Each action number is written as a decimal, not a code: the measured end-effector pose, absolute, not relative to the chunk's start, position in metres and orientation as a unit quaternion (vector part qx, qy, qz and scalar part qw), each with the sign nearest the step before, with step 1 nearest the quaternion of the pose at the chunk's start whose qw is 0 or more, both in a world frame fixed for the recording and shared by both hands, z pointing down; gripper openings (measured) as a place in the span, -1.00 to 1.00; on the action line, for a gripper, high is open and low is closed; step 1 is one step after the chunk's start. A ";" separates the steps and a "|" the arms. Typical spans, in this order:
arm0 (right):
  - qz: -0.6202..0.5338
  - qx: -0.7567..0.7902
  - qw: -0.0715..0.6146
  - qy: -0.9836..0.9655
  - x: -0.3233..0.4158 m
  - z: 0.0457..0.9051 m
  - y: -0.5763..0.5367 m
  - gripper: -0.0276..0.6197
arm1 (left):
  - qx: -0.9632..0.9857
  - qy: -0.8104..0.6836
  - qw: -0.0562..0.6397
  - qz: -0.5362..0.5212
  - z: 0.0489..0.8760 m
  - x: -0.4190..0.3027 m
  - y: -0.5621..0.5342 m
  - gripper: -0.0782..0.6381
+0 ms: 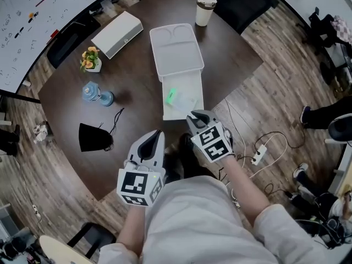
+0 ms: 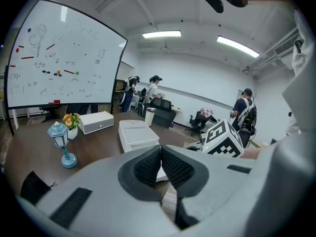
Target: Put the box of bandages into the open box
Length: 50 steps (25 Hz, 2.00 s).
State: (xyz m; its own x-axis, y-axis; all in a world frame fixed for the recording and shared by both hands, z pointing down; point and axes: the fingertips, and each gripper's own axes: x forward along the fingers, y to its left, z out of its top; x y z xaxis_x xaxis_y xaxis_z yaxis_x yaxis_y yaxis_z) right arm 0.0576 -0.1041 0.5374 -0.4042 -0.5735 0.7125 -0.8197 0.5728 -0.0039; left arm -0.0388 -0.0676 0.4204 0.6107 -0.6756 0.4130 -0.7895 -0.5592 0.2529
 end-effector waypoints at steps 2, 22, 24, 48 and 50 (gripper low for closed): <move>0.181 0.435 0.340 -0.814 0.057 0.534 -0.094 -0.75 | 0.876 -0.412 0.210 0.135 0.420 -0.041 -0.061 -0.76; 0.175 0.497 0.310 -0.791 0.025 0.498 -0.001 -0.86 | 0.909 -0.339 0.202 0.137 0.421 -0.063 0.002 -0.76; 0.173 0.502 0.304 -0.791 0.022 0.494 0.007 -0.89 | 0.910 -0.336 0.202 0.136 0.421 -0.065 0.006 -0.76; 0.132 0.567 0.196 -0.789 0.018 0.424 0.032 -0.91 | 0.921 -0.314 0.193 0.125 0.412 -0.067 0.026 -0.76; 0.129 0.567 0.189 -0.792 0.018 0.420 0.031 -0.91 | 0.923 -0.313 0.190 0.122 0.410 -0.065 0.024 -0.76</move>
